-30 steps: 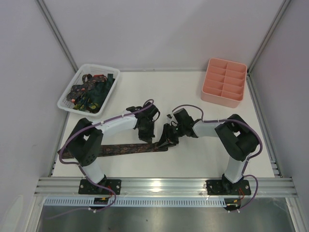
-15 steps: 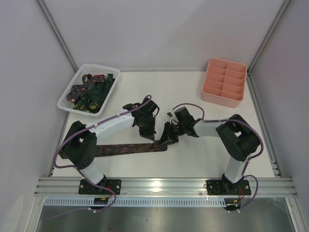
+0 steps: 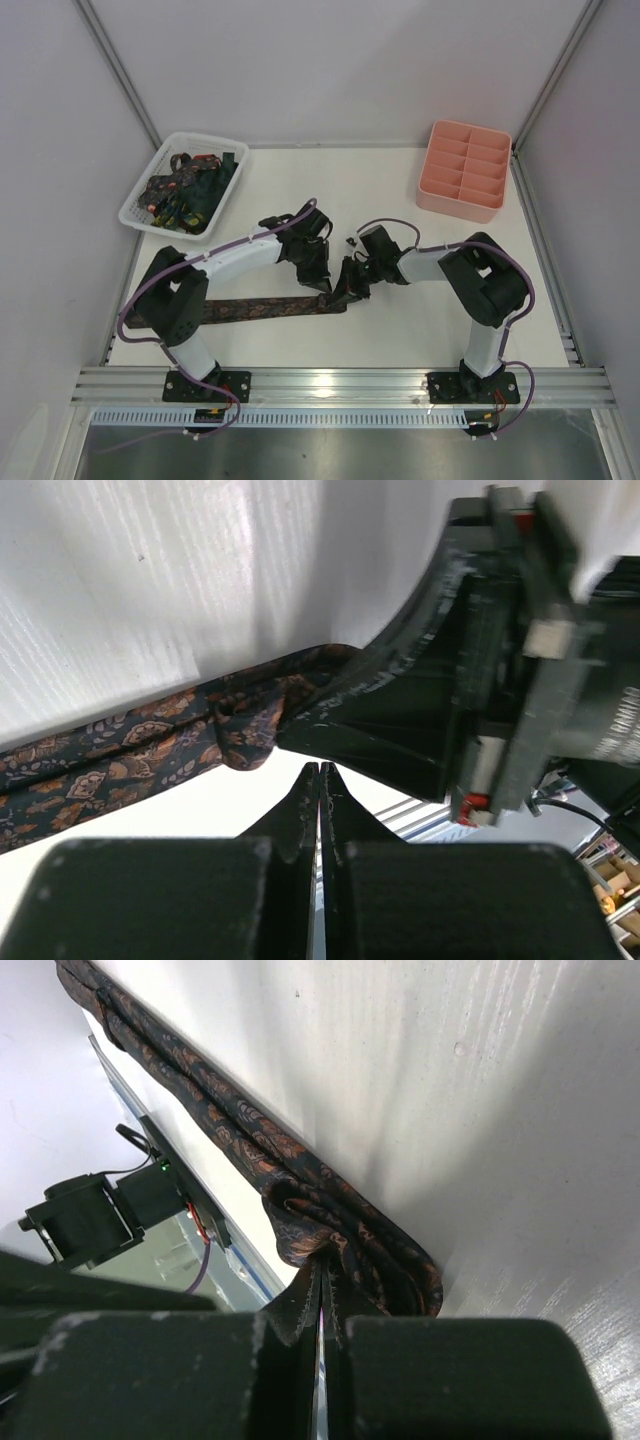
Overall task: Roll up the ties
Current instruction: Roll the tie
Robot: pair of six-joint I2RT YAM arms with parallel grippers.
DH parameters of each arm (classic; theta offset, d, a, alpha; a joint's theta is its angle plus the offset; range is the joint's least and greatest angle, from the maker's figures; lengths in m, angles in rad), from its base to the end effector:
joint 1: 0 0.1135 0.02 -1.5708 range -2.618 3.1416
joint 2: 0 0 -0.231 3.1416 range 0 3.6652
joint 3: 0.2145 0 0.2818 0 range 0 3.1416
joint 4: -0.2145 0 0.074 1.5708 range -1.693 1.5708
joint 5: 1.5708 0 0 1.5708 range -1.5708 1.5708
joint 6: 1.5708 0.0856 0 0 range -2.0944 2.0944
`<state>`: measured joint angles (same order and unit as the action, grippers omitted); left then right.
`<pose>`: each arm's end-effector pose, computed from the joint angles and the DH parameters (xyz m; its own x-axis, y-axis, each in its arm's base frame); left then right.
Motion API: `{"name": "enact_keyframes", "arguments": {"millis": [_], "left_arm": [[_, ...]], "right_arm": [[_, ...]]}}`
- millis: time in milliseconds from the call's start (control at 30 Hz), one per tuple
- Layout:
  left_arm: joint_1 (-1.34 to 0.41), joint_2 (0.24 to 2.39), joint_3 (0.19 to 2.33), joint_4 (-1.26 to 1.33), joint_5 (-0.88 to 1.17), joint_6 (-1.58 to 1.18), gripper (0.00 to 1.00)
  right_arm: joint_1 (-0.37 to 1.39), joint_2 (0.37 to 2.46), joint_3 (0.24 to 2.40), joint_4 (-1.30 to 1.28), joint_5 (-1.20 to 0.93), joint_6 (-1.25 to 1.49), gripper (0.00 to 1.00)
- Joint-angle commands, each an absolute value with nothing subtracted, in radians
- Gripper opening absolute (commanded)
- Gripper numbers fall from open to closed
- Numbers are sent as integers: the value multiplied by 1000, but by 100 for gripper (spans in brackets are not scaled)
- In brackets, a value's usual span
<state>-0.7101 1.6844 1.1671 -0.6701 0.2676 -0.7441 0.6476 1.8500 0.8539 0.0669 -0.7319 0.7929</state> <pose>0.2686 -0.2608 0.1138 -0.9940 -0.0068 -0.1091 0.0414 0.9001 -0.4338 0.2575 0.2665 0.0268 -0.9953 -0.0884 -0.0386 -0.0836 0.5913 0.8021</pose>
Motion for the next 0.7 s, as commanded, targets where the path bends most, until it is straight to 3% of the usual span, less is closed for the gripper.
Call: {"name": "enact_keyframes", "arguments": {"millis": [0,433,567,667], "left_arm": [[-707,1709,1146,-644,296,-749,0],[-706,1779,1098,-629,253,-713,0],[-700,1776,1075,-617,244,-713,1],[-698,1784,1074,-618,242,-706,0]], "right_arm": [[644,1806,857,43,-715,779,0],[641,1734,879,-32,-721,776,1],[627,1678,911,-182,-690,710,9],[591,1643,914,-259,-689,654,22]]}}
